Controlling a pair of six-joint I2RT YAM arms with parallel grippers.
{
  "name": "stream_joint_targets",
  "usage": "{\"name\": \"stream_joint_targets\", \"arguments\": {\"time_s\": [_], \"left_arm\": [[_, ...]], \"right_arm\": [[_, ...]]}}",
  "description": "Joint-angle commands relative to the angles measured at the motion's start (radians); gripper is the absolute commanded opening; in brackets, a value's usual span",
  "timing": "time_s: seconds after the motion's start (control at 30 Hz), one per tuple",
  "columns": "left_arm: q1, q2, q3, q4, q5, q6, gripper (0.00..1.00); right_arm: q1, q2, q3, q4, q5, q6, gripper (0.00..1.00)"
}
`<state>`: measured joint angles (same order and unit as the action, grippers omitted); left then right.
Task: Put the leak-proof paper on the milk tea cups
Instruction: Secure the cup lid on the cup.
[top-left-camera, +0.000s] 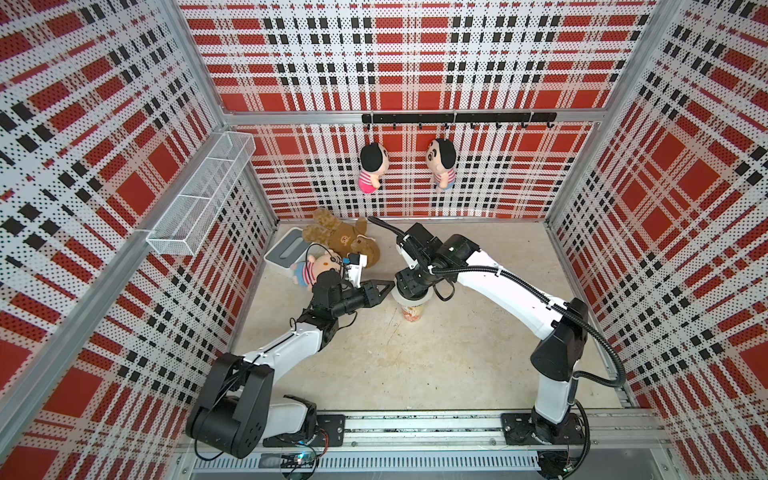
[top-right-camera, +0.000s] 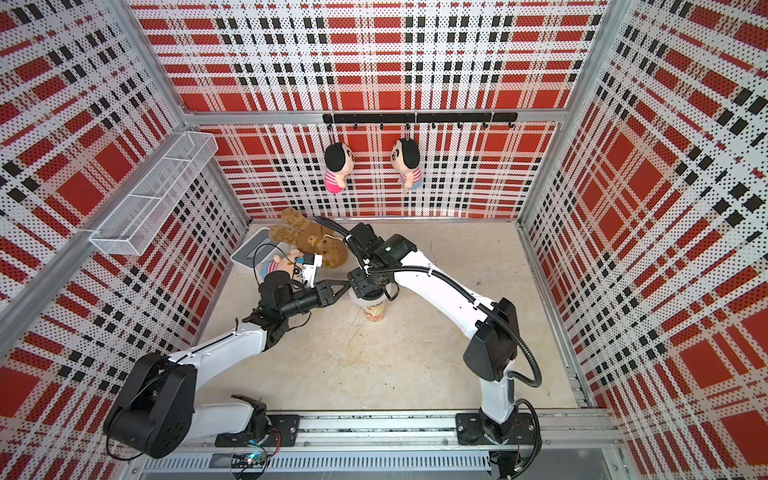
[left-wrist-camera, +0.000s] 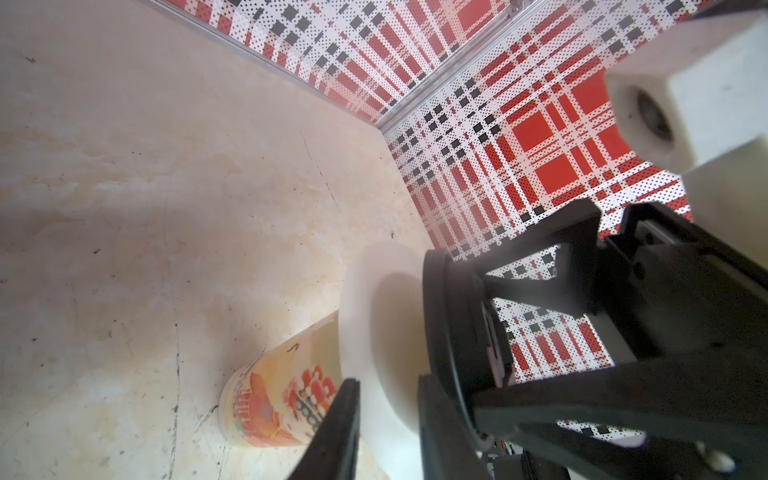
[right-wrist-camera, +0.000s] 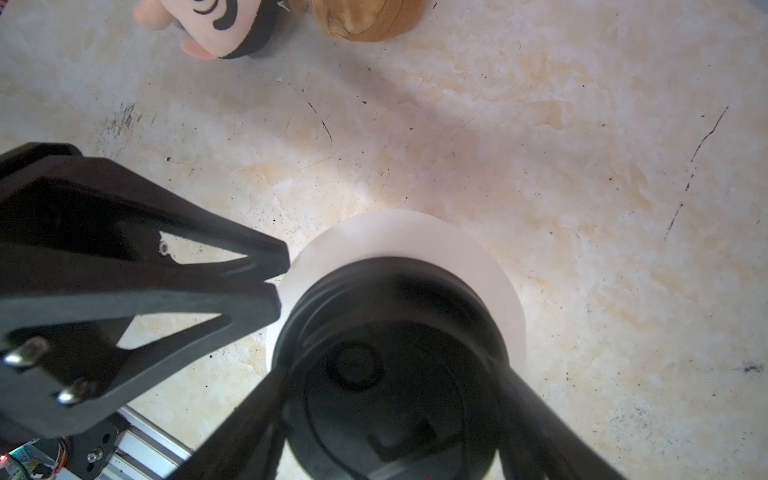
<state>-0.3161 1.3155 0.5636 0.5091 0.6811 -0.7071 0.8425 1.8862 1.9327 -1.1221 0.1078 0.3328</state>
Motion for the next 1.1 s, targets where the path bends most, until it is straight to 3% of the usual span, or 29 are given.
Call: {"name": "stream_joint_targets", "arguments": {"time_s": [0.0, 1.07], "left_arm": [[-0.004, 0.005, 0.012, 0.032, 0.01, 0.014, 0.29], [-0.003, 0.013, 0.001, 0.032, 0.017, 0.028, 0.3]], "right_arm": [[0.009, 0.011, -0.002, -0.032, -0.009, 0.0, 0.76], [0.009, 0.057, 0.022, -0.046, 0.007, -0.016, 0.77]]}}
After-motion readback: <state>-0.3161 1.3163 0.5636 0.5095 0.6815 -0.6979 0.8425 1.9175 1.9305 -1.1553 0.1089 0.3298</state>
